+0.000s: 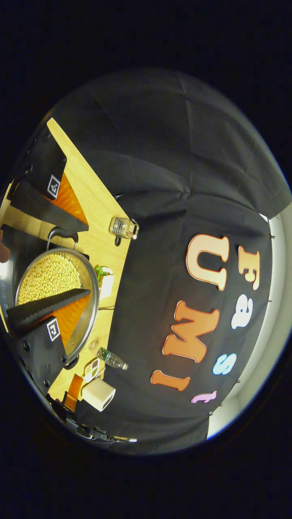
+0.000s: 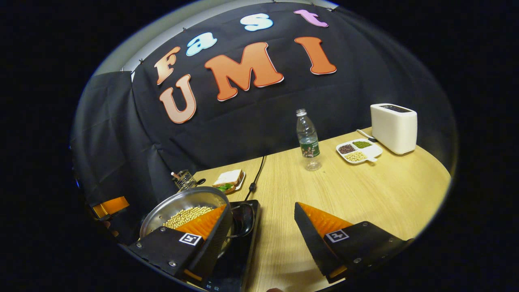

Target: First push the handle of the pot to place it horizontally, then grasp the pot with both hands and set it on the induction cooktop.

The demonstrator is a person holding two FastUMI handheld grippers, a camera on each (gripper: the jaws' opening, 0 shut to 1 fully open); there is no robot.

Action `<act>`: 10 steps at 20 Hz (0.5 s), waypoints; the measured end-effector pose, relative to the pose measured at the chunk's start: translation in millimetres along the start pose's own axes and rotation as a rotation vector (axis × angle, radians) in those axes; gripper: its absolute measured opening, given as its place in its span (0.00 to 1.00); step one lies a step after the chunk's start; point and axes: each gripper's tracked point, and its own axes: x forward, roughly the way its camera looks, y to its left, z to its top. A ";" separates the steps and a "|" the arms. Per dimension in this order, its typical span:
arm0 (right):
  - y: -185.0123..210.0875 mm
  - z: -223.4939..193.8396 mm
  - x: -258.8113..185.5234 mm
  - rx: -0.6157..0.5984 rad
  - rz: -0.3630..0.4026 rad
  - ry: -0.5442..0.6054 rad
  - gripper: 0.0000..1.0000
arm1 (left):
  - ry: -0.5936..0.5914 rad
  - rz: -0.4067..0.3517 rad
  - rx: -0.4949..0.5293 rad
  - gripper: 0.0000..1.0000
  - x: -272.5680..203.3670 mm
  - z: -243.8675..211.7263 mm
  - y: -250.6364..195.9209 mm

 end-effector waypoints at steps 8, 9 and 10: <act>-84.5 51.2 -53.7 0.006 -0.106 -0.106 0.95 | -0.033 -0.079 0.021 0.92 -9.8 10.5 -74.7; -96.3 61.2 -61.2 0.006 -0.121 -0.123 0.95 | -0.040 -0.091 0.029 0.94 -11.9 14.8 -84.9; -108.2 71.7 -69.0 0.006 -0.137 -0.143 0.95 | -0.047 -0.100 0.040 0.94 -13.4 18.2 -97.6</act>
